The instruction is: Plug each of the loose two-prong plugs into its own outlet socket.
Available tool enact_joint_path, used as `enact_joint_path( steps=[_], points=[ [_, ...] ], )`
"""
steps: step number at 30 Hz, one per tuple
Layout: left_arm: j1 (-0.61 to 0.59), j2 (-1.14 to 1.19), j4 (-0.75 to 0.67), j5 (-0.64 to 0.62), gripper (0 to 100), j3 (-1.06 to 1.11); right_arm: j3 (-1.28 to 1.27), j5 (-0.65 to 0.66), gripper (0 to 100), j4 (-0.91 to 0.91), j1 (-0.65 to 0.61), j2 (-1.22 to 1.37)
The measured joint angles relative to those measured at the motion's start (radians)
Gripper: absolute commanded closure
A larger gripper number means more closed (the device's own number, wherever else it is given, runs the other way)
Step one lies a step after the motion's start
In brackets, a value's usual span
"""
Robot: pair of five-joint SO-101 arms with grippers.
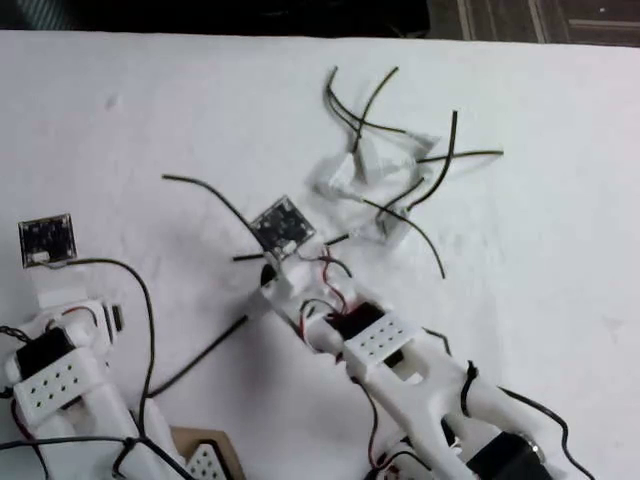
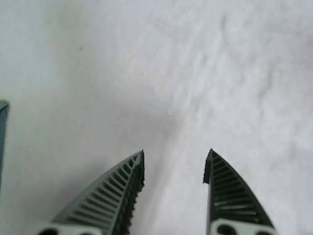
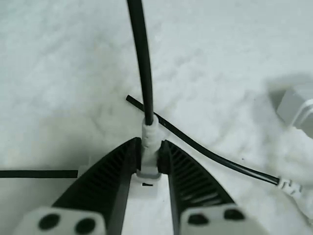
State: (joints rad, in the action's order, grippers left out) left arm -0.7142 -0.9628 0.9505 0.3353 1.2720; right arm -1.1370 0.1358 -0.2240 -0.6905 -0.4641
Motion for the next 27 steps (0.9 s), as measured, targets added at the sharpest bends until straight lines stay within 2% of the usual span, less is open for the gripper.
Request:
enact_joint_path(
  steps=[17,27],
  points=[
    [0.0,0.0,0.0,0.0,79,0.0,-0.051,-0.006,98.1,0.008,-0.006,-0.011],
    [0.0,0.0,0.0,0.0,79,0.0,-0.012,-0.009,98.1,-0.164,-0.002,-0.017]
  ],
)
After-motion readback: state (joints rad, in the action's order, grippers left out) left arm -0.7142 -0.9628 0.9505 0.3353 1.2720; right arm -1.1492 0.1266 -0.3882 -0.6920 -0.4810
